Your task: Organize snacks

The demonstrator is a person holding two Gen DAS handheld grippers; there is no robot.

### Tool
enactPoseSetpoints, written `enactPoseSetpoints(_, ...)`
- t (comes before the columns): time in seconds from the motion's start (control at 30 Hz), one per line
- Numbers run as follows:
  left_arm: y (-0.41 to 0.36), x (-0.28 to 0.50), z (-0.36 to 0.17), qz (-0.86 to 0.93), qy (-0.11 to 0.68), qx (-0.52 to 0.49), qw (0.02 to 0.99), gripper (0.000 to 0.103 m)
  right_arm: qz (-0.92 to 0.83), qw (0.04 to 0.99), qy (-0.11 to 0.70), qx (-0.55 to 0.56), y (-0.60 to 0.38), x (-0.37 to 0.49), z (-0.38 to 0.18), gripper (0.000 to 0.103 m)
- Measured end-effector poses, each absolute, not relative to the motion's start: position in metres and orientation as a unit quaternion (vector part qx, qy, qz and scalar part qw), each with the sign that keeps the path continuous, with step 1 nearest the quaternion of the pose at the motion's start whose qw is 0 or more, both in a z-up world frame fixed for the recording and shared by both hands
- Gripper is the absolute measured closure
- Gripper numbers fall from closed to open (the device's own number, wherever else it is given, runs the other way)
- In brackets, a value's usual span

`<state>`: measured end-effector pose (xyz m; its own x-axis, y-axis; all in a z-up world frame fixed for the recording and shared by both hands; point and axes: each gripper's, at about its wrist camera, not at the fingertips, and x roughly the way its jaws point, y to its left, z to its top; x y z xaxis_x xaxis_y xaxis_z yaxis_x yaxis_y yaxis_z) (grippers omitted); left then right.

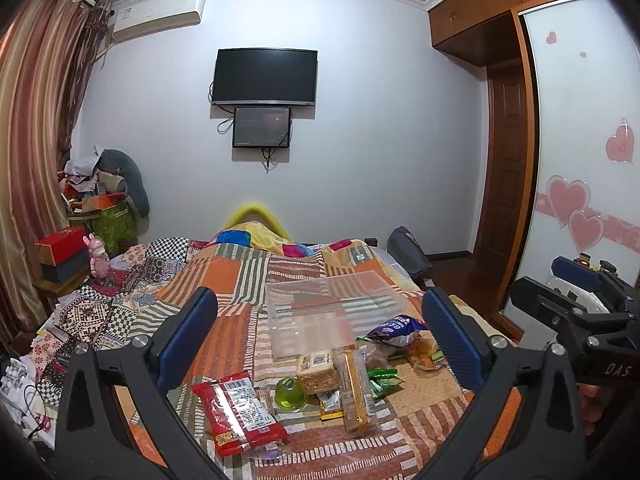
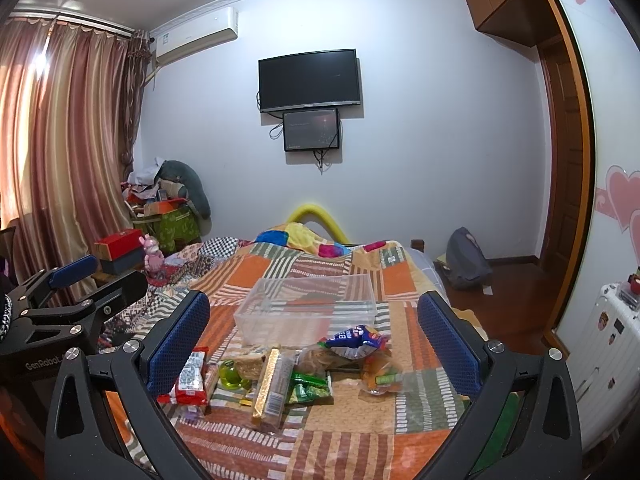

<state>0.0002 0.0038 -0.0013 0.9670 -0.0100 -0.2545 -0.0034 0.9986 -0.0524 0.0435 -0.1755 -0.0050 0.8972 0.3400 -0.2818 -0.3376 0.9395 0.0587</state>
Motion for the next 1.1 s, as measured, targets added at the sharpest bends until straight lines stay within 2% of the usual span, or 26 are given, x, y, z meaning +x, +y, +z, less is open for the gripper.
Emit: enactPoseSetpoints(1.1, 0.0003, 0.0013, -0.0006, -0.009, 0.127, -0.024, 0.992, 0.0, 0.174, 0.974, 0.144, 0.007, -0.1765, 0.0427, -0.0035, 0.0)
